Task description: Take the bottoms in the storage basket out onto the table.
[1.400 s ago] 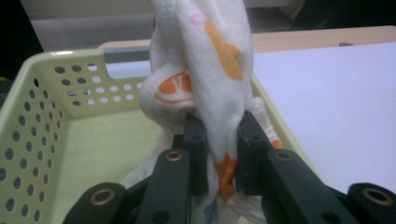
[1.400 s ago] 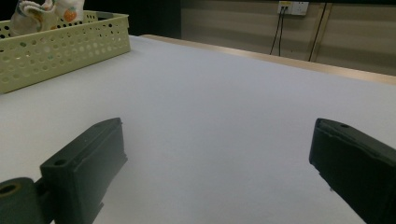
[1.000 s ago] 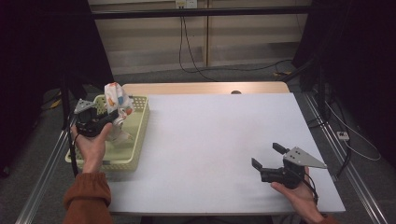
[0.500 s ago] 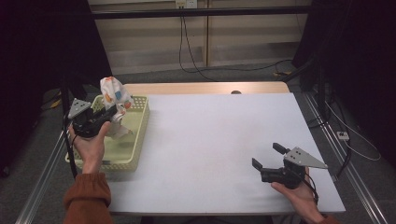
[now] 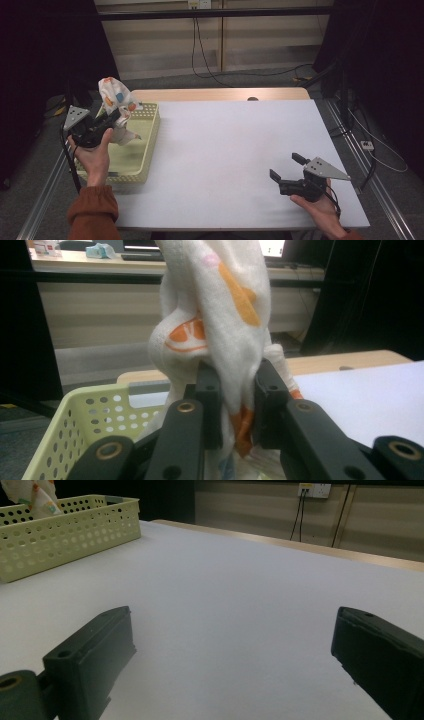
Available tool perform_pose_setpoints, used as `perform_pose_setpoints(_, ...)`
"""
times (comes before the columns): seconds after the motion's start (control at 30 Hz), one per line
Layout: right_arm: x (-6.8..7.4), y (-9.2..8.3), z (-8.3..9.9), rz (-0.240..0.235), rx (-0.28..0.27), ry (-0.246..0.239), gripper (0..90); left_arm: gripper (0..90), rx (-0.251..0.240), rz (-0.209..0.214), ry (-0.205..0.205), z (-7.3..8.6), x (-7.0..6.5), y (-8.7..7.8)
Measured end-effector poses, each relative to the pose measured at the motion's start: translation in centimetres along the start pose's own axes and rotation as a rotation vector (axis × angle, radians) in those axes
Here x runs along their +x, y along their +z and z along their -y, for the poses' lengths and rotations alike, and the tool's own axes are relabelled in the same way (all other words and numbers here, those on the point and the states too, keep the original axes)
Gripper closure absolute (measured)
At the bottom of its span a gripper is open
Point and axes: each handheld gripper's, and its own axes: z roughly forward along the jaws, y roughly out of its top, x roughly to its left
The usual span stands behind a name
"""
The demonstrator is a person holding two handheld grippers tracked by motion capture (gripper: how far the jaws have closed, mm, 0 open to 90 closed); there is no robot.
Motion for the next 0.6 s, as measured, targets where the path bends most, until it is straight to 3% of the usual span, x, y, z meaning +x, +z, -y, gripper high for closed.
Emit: perform_pose_setpoints(0.6,-0.3,0.2,0.1,-0.002,-0.002,0.021,3.4,77.5,-0.072,0.001,-0.017,-1.4,-0.1,-1.6)
